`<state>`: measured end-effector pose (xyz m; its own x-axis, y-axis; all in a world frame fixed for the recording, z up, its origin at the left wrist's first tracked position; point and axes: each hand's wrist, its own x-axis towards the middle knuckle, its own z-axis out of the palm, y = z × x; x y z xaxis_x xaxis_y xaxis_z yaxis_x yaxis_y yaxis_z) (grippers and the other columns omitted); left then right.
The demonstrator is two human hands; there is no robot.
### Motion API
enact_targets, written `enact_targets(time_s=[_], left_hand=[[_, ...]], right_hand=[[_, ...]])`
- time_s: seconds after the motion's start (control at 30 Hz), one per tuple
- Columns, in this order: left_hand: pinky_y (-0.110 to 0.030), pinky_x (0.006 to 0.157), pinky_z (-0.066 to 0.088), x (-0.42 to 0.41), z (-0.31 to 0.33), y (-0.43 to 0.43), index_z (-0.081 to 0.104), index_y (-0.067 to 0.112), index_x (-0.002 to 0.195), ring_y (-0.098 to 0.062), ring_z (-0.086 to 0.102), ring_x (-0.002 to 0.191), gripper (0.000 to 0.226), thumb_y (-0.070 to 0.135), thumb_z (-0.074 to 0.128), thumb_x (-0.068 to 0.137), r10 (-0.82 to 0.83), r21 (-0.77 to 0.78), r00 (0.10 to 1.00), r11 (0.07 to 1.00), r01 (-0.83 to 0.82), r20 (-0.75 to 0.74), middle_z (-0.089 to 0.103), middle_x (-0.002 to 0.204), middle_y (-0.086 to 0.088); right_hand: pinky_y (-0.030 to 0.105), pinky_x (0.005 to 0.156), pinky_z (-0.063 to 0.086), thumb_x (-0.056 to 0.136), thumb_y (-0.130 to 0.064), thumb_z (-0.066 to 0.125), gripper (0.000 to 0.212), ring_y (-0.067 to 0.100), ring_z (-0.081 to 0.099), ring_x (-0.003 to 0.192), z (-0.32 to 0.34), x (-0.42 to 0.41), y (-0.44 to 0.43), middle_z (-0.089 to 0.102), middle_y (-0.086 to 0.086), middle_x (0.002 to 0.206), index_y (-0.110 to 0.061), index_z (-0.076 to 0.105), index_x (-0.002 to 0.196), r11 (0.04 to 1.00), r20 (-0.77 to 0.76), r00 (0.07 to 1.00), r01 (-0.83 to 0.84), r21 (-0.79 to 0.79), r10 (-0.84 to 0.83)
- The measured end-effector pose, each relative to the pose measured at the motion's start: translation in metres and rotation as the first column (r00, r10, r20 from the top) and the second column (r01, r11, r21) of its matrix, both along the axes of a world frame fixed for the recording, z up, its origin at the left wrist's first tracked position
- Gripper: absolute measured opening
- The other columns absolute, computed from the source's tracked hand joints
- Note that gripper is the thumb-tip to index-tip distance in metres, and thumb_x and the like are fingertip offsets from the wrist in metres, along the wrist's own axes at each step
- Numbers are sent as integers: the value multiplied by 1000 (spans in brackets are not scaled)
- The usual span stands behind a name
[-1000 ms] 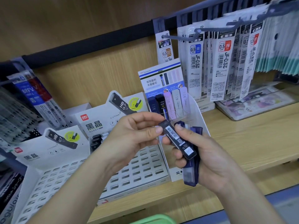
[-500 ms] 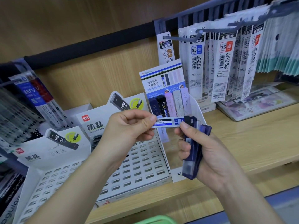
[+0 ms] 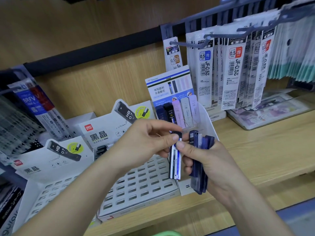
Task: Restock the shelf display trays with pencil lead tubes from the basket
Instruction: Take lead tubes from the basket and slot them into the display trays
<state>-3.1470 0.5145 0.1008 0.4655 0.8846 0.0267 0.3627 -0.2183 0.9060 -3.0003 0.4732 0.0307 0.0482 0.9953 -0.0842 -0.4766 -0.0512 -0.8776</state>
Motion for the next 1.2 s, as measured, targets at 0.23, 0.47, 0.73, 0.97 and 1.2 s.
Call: enact_targets(time_s=[0.23, 0.47, 0.73, 0.97, 1.2], left_hand=[[-28, 59, 57, 5, 27, 24, 69, 15, 86, -13, 65, 55, 16, 0, 72, 80, 253, 276, 941, 910, -310, 224, 69, 70, -7], [-20, 65, 55, 18, 20, 49, 65, 37, 79, -7, 61, 68, 25, 15, 76, 80, 336, 595, 940, 768, -235, -63, 63, 74, 10], [-6, 63, 46, 22, 14, 48, 65, 39, 76, -6, 59, 72, 29, 12, 77, 79, 303, 612, 945, 773, -166, -126, 66, 76, 12], [-7, 68, 47, 23, 17, 53, 65, 37, 80, -5, 59, 73, 25, 15, 77, 79, 299, 649, 929, 755, -91, -218, 68, 81, 7], [-3, 59, 45, 20, 21, 50, 73, 30, 84, 5, 60, 73, 16, 15, 78, 78, 308, 607, 912, 790, -87, -269, 66, 74, 18]], right_hand=[[24, 41, 43, 88, -3, 57, 15, 13, 48, 48, 8, 10, 1, 61, 7, 70, -4, 66, 100, 996, -341, 937, 49, -73, -72], [24, 42, 44, 74, -11, 64, 30, 13, 49, 50, 6, 13, 2, 56, 5, 71, -5, 68, 103, 995, -453, 888, 40, -94, -79], [24, 48, 51, 65, -16, 70, 41, 15, 56, 51, 11, 11, 2, 57, 7, 73, -1, 71, 104, 991, -465, 877, 78, -106, -119], [25, 50, 54, 65, -19, 70, 46, 14, 59, 55, 12, 12, 0, 59, 6, 73, 0, 71, 107, 992, -459, 882, 63, -108, -106], [25, 46, 54, 84, -23, 63, 34, 15, 64, 53, 12, 11, -1, 68, 6, 73, -1, 68, 110, 993, -482, 871, 55, -105, -99]])
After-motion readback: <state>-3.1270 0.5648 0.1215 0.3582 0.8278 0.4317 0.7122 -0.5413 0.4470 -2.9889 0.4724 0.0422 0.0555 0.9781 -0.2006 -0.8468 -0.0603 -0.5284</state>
